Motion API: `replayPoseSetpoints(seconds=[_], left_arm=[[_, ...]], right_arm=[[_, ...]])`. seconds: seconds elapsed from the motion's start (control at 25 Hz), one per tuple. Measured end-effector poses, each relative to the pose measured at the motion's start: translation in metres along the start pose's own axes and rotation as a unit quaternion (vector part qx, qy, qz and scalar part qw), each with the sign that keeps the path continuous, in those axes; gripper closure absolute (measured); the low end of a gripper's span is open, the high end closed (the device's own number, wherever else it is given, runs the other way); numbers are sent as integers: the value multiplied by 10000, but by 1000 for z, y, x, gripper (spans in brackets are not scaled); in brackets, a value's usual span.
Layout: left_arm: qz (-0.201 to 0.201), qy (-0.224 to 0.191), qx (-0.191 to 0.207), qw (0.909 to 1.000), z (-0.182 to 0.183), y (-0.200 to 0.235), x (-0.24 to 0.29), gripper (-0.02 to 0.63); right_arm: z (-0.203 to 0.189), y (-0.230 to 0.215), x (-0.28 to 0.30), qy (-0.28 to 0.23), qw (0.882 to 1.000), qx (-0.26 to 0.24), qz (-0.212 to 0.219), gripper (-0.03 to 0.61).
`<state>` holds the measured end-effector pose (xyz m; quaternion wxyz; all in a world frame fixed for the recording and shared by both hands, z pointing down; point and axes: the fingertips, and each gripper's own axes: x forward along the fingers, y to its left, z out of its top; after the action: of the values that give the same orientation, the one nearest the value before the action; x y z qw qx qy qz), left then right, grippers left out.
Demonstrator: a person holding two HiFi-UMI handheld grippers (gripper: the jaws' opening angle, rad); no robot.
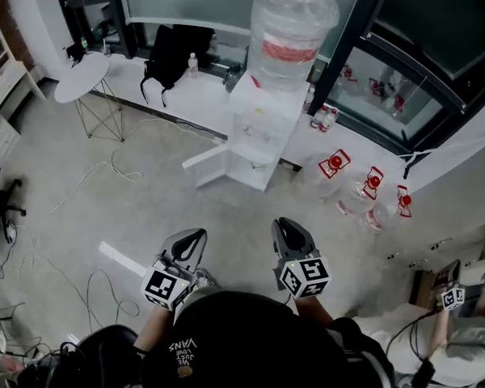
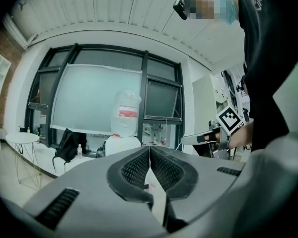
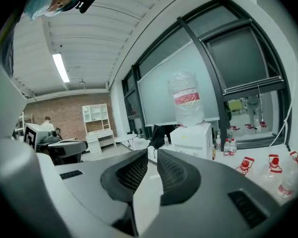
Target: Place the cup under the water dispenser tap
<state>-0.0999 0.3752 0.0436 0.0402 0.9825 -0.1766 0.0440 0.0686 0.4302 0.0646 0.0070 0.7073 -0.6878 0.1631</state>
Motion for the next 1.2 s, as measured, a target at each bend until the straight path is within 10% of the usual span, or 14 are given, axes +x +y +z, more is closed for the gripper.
replayPoseSetpoints(seconds=[0.72,1.2], left_arm=[[-435,55,-151,9989,-6,147,8,594],[530,14,-691,9962,-26,204,95,594]], right_arm=[[2,40,140,75,9986,157,-499,460],[-7,-22,250,729,9964,-248,365,456]])
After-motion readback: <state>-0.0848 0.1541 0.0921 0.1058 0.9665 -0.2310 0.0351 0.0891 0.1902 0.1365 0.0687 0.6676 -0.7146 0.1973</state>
